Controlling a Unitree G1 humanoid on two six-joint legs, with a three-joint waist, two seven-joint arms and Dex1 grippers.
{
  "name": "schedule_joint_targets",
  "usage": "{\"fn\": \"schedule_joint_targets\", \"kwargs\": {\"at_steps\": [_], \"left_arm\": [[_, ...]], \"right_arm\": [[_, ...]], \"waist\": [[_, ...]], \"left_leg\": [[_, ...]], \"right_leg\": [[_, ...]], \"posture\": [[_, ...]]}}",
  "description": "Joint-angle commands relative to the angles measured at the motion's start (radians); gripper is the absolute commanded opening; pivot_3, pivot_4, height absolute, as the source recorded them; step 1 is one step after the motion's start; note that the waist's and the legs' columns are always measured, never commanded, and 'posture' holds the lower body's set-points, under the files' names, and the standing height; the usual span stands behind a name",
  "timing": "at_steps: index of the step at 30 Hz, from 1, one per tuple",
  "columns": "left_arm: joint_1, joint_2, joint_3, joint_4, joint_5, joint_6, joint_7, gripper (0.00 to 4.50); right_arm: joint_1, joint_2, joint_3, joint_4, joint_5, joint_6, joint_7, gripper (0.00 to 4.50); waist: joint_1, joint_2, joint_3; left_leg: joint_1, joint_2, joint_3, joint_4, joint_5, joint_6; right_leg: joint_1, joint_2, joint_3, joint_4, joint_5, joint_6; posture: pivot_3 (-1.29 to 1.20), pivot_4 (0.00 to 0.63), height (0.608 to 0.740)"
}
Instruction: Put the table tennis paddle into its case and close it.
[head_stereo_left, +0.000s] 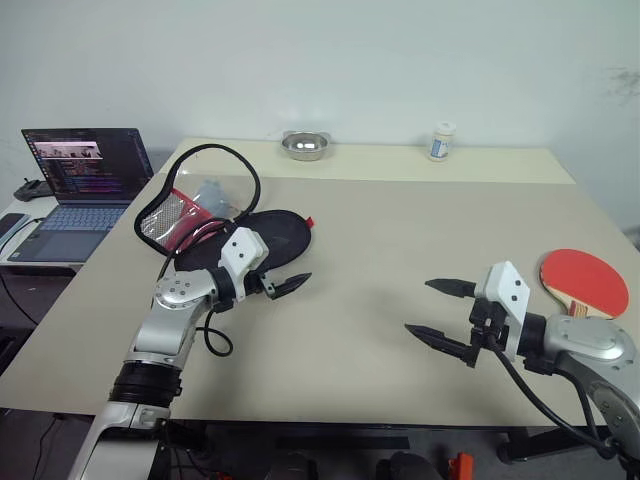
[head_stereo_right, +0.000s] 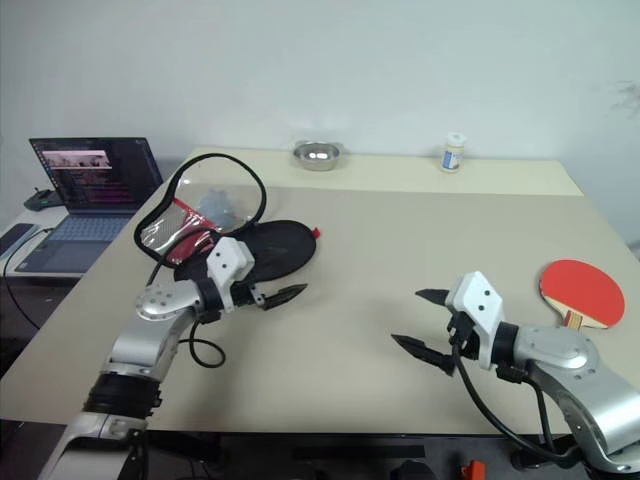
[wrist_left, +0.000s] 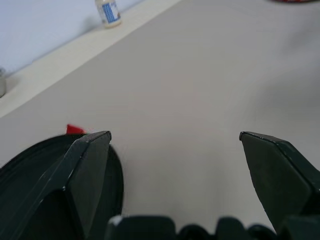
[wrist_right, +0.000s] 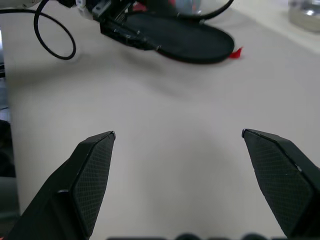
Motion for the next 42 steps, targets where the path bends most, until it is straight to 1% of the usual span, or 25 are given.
{"fn": "schedule_joint_targets", "kwargs": {"at_steps": [1, 7, 13, 16, 20, 24, 28, 31, 35, 40, 41, 42], "left_arm": [[-0.032, 0.050, 0.022, 0.039, 0.017, -0.023, -0.032, 4.50], [-0.087, 0.147, 0.023, 0.174, 0.081, -0.035, -0.050, 4.50], [-0.145, 0.199, 0.013, 0.296, 0.125, -0.032, -0.062, 4.50], [-0.163, 0.228, -0.010, 0.351, 0.154, -0.033, -0.111, 4.50], [-0.218, 0.255, -0.036, 0.467, 0.196, -0.043, -0.163, 4.50], [-0.272, 0.268, -0.039, 0.577, 0.227, -0.078, -0.161, 4.50], [-0.281, 0.265, -0.051, 0.620, 0.242, -0.097, -0.200, 4.50], [-0.268, 0.259, -0.057, 0.632, 0.246, -0.114, -0.235, 3.89], [-0.248, 0.258, -0.059, 0.625, 0.240, -0.113, -0.284, 2.40], [-0.237, 0.249, -0.048, 0.619, 0.230, -0.100, -0.297, 0.49], [-0.237, 0.245, -0.043, 0.618, 0.225, -0.095, -0.295, 0.16], [-0.236, 0.242, -0.039, 0.617, 0.222, -0.090, -0.293, 0.05]], "right_arm": [[-0.064, -0.011, -0.017, -0.045, 0.036, 0.031, -0.018, 4.48], [-0.147, -0.020, -0.031, -0.040, 0.108, 0.140, -0.041, 4.48], [-0.171, -0.025, -0.022, -0.033, 0.121, 0.168, -0.054, 4.48], [-0.178, -0.020, -0.017, -0.028, 0.126, 0.165, -0.056, 4.48], [-0.184, -0.015, -0.008, -0.015, 0.119, 0.150, -0.056, 4.48], [-0.176, -0.016, -0.010, -0.005, 0.113, 0.136, -0.054, 4.48], [-0.168, -0.017, -0.008, -0.001, 0.108, 0.123, -0.054, 4.48], [-0.175, -0.015, -0.004, -0.002, 0.108, 0.123, -0.060, 4.50], [-0.182, -0.015, -0.006, -0.008, 0.113, 0.126, -0.063, 4.50], [-0.189, -0.014, -0.007, -0.011, 0.118, 0.132, -0.069, 4.50], [-0.193, -0.012, -0.009, -0.011, 0.120, 0.134, -0.072, 4.50], [-0.197, -0.011, -0.010, -0.010, 0.123, 0.137, -0.075, 4.50]], "waist": [[-0.001, 0.000, 0.000], [-0.002, -0.001, 0.000], [0.000, -0.001, 0.000], [-0.002, -0.001, 0.001], [-0.002, -0.001, 0.001], [-0.002, -0.001, 0.000], [-0.002, -0.001, 0.001], [-0.002, -0.001, 0.001], [-0.003, -0.001, 0.001], [-0.003, -0.001, 0.000], [-0.003, -0.001, 0.000], [-0.003, -0.001, 0.000]], "left_leg": [[0.000, 0.000, 0.000, 0.000, 0.000, 0.000], [0.000, 0.000, 0.000, 0.000, 0.000, 0.000], [-0.003, 0.000, 0.000, 0.000, 0.000, 0.000], [-0.005, 0.000, 0.000, 0.000, 0.000, 0.000], [-0.008, 0.000, 0.000, 0.001, 0.000, 0.000], [-0.011, 0.000, 0.000, 0.001, 0.000, 0.000], [-0.012, 0.000, 0.001, 0.001, 0.000, 0.000], [-0.012, 0.000, 0.002, 0.001, 0.000, 0.000], [-0.012, 0.000, 0.002, 0.001, 0.000, 0.000], [-0.012, 0.000, 0.002, 0.001, 0.000, 0.000], [-0.012, 0.000, 0.002, 0.001, 0.000, 0.000], [-0.012, 0.000, 0.002, 0.001, 0.000, 0.000]], "right_leg": [[0.000, 0.000, 0.000, 0.000, 0.000, 0.000], [0.000, 0.000, 0.000, 0.000, 0.000, -0.001], [-0.002, -0.001, -0.001, 0.000, 0.000, 0.000], [-0.005, -0.001, -0.001, 0.000, 0.000, 0.000], [-0.008, 0.000, -0.001, 0.001, 0.000, 0.000], [-0.011, 0.000, -0.001, 0.001, 0.000, 0.000], [-0.013, 0.000, -0.001, 0.002, 0.000, 0.000], [-0.013, 0.000, -0.001, 0.002, 0.000, 0.000], [-0.013, 0.000, 0.000, 0.003, 0.000, 0.000], [-0.013, 0.000, 0.000, 0.004, 0.000, 0.000], [-0.013, 0.000, 0.000, 0.004, 0.000, 0.000], [-0.013, 0.000, 0.000, 0.004, 0.000, 0.000]], "posture": [[0.00, 0.150, 0.740], [0.00, 0.150, 0.740], [0.00, 0.150, 0.740], [0.00, 0.150, 0.740], [0.00, 0.150, 0.740], [0.00, 0.150, 0.740], [0.00, 0.150, 0.740], [0.00, 0.150, 0.740], [0.00, 0.150, 0.740], [0.00, 0.150, 0.740], [0.00, 0.150, 0.740], [0.00, 0.150, 0.740]]}}
